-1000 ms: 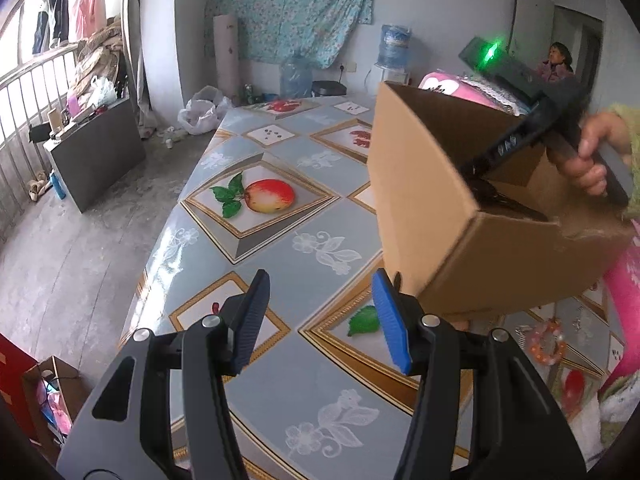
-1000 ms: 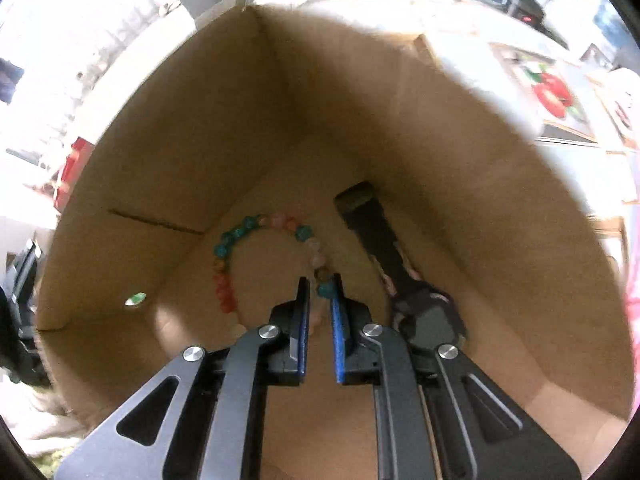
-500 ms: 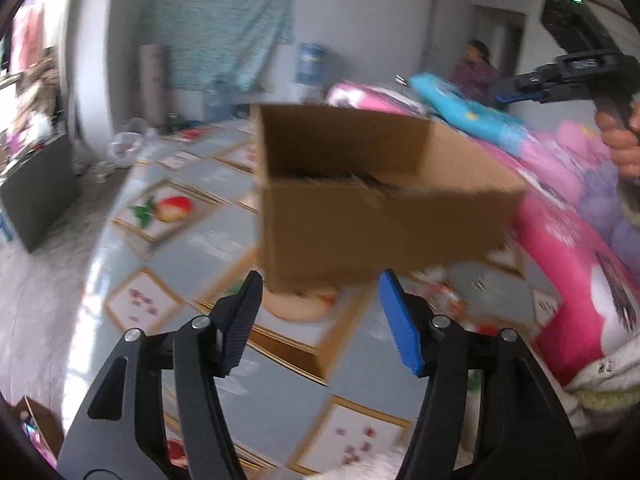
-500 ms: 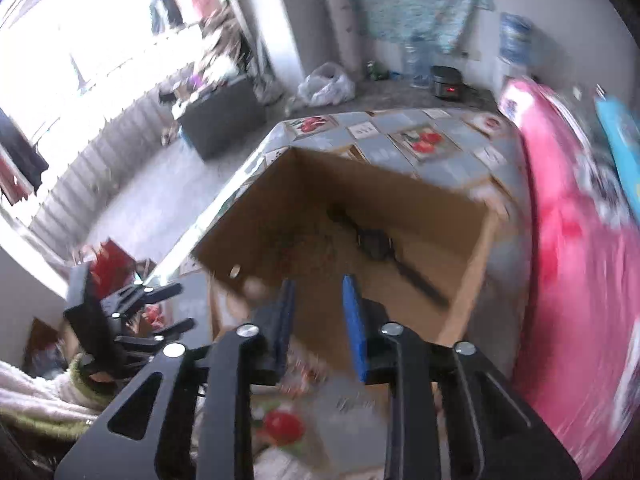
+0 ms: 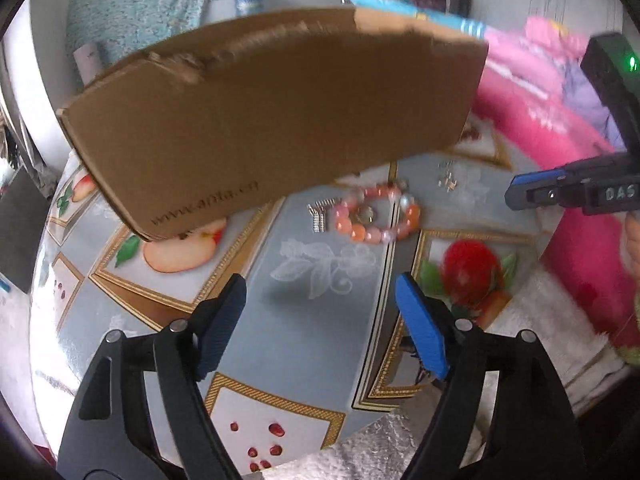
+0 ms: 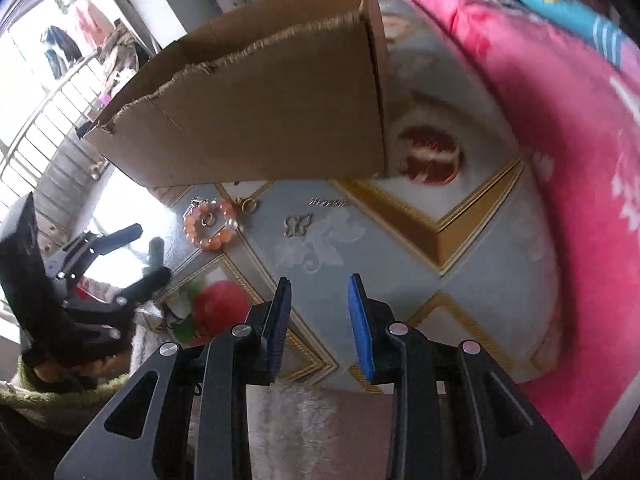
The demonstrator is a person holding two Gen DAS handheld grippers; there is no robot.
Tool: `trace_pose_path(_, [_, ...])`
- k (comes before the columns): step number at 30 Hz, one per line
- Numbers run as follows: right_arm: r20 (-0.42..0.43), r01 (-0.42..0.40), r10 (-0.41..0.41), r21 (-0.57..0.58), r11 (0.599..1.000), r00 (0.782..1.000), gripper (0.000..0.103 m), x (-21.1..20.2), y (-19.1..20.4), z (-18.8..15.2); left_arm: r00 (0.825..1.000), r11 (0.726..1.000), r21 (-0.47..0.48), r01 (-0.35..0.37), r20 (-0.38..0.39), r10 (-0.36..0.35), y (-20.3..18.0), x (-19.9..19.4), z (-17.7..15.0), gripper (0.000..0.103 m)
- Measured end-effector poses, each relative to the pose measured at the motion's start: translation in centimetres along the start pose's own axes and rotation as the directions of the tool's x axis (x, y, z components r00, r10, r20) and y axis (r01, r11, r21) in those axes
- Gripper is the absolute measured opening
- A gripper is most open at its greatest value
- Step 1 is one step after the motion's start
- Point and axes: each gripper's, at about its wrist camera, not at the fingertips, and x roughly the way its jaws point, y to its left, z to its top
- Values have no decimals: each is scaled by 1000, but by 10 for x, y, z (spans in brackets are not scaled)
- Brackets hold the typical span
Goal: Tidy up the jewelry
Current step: 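Withdraw both tools from the box toward the orange bead bracelet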
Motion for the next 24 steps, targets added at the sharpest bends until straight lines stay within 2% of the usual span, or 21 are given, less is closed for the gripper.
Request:
trace_pose_path(3, [3, 14, -14, -30, 999, 1000, 29, 6, 7, 4, 1000, 1000, -27, -7, -19, 7, 0, 4, 2, 83])
trace_pose_path(8, [2, -40, 40, -57, 998, 999, 29, 15, 19, 9, 997, 997, -64, -39, -69, 35, 0, 13, 6, 95])
trace_pose_path(11, [-2, -79, 79, -66, 995, 997, 29, 22, 26, 8, 995, 997, -64, -46, -88, 40, -1, 16, 9, 95])
trace_pose_path(14, [17, -75, 77, -100, 992, 997, 29, 25, 31, 7, 988, 995, -80, -54, -152, 42, 1, 19, 18, 95])
trace_pose_path(15, [36, -65, 69, -114, 991, 997, 29, 24, 32, 6, 987, 995, -68, -71, -148, 60, -1, 18, 20, 95])
trace_pose_path(17, [51, -66, 72, -120, 991, 996, 29, 23, 31, 5, 992, 996, -18, -87, -92, 85, -12, 10, 28, 95])
trace_pose_path(19, [68, -61, 70, -131, 989, 995, 29, 19, 28, 3, 997, 997, 45, -62, -35, 64, -29, 3, 35, 88])
trace_pose_path(20, [71, -63, 73, -133, 989, 995, 29, 18, 26, 2, 998, 996, 76, -51, -18, 53, -37, 1, 38, 76])
trace_pose_path(22, [73, -63, 73, -127, 990, 995, 29, 18, 19, 1, 999, 990, 139, -34, -17, 37, -54, 6, 43, 65])
trace_pose_path(23, [68, -71, 80, -118, 990, 995, 29, 19, 16, 1, 999, 986, 163, -27, -22, 31, -60, 10, 45, 55])
trace_pose_path(24, [66, -73, 81, -112, 991, 994, 29, 19, 15, 1, 999, 982, 188, -19, -29, 25, -66, 14, 46, 49])
